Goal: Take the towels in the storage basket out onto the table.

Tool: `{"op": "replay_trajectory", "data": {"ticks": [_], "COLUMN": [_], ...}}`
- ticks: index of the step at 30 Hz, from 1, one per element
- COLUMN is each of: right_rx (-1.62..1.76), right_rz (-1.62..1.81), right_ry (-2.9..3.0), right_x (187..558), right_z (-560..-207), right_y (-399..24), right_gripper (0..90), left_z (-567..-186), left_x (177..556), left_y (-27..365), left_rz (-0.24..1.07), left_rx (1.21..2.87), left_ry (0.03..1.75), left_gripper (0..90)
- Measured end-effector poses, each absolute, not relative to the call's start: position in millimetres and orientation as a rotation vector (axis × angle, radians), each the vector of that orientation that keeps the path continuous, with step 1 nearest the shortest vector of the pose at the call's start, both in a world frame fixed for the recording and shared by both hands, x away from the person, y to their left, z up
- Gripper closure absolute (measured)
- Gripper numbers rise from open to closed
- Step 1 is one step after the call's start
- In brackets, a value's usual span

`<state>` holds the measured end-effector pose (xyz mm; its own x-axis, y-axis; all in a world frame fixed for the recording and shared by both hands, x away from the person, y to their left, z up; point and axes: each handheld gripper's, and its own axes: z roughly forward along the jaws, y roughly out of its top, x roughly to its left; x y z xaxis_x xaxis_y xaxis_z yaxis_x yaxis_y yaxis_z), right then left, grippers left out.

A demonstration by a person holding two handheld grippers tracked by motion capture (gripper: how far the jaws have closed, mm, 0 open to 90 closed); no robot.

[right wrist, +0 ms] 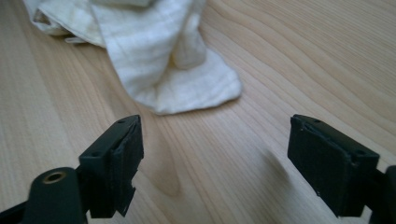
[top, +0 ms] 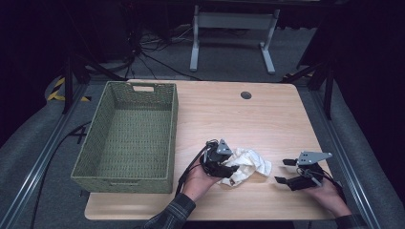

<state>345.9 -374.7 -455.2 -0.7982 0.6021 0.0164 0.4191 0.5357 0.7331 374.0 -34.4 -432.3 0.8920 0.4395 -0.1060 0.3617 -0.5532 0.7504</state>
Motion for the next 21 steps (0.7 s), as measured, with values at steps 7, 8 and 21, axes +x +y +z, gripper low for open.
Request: {"op": "replay_trajectory", "data": {"ticks": [7,8,21], "right_rx": [0.830,0.823,0.779], "right_rz": [1.155,1.161,1.137], "right_ry": [2.575,2.580,2.634], "right_x": [347.9,348.4,354.1], "right_z": [-453.6,-453.9,-453.5], "right_y": [-360.1,-357.9,-341.1], "right_gripper": [29.0,30.6,62.3], "left_z": [-435.4,-435.3,-423.1], "left_x": [376.3,376.1,375.6], "left_y": [-38.5,-38.7,-33.6], "left_rz": [0.107,0.103,0.069], "left_rx": [2.240,2.247,2.180], "left_ry": [0.559,0.561,0.580], "left_gripper": [63.7,67.2,86.7]}}
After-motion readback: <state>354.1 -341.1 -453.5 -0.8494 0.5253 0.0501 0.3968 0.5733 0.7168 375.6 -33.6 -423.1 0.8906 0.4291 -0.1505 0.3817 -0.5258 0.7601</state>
